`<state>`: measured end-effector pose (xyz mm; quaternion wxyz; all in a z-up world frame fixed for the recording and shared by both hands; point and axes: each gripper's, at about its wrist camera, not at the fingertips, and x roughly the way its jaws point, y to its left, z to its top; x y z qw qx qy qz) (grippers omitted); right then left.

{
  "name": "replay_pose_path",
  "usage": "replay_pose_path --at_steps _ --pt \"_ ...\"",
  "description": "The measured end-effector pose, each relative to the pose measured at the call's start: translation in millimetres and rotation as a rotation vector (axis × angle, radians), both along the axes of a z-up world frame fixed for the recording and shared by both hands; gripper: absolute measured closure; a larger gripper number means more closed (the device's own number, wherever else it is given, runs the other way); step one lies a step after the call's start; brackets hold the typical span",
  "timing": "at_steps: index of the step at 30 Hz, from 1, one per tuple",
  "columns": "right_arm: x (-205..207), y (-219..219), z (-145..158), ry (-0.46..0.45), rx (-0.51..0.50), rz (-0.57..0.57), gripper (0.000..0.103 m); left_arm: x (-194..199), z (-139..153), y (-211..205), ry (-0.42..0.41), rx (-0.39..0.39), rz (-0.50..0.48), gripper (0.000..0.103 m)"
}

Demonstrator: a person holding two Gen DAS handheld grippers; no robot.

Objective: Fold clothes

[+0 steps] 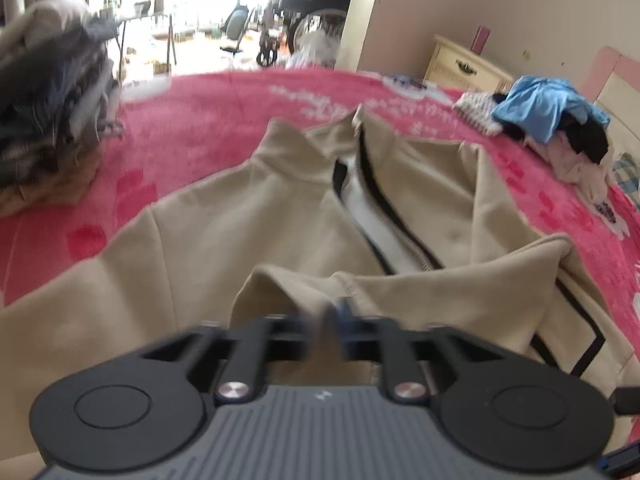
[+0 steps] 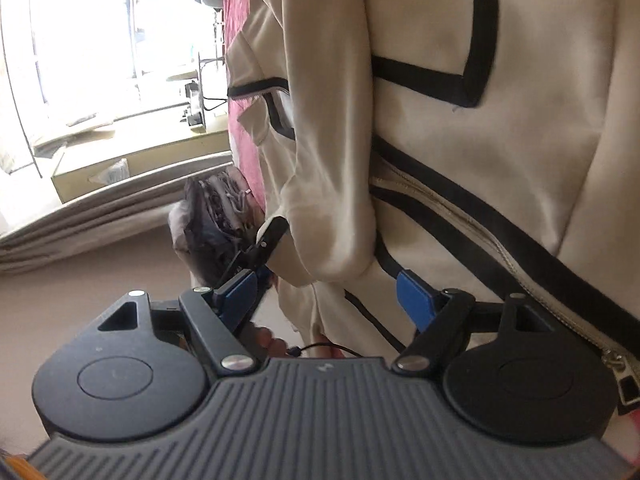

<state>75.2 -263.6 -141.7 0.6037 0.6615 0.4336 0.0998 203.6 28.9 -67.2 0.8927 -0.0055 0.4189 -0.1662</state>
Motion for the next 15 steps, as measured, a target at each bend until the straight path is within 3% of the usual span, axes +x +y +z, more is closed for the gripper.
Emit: replay_pose_path --at_steps 3,5,8,10,12,14,15 --pt "-9 -6 0 0.002 -0.001 -0.010 0.026 -29 30 -10 -0.126 0.010 -0.084 0.097" --pt "-14 -15 0 -0.009 -0.010 -0.027 0.026 -64 58 -16 -0.247 -0.003 -0.229 0.097" --pt "-21 -30 3 -0.023 -0.046 -0.054 0.026 -130 89 -23 -0.407 0.028 -0.535 0.096" --pt "-27 -40 4 -0.028 -0.069 -0.070 0.026 -166 92 -30 -0.409 0.089 -0.733 0.096" --pt "-33 -47 2 -0.021 -0.085 -0.085 0.025 -196 79 -38 -0.355 0.186 -0.916 0.091" --pt "-39 -51 -2 -0.013 -0.087 -0.097 0.025 -215 56 -43 -0.253 0.277 -1.043 0.079" --pt "-42 -52 -5 -0.008 -0.084 -0.101 0.024 -221 44 -43 -0.204 0.313 -1.071 0.079"
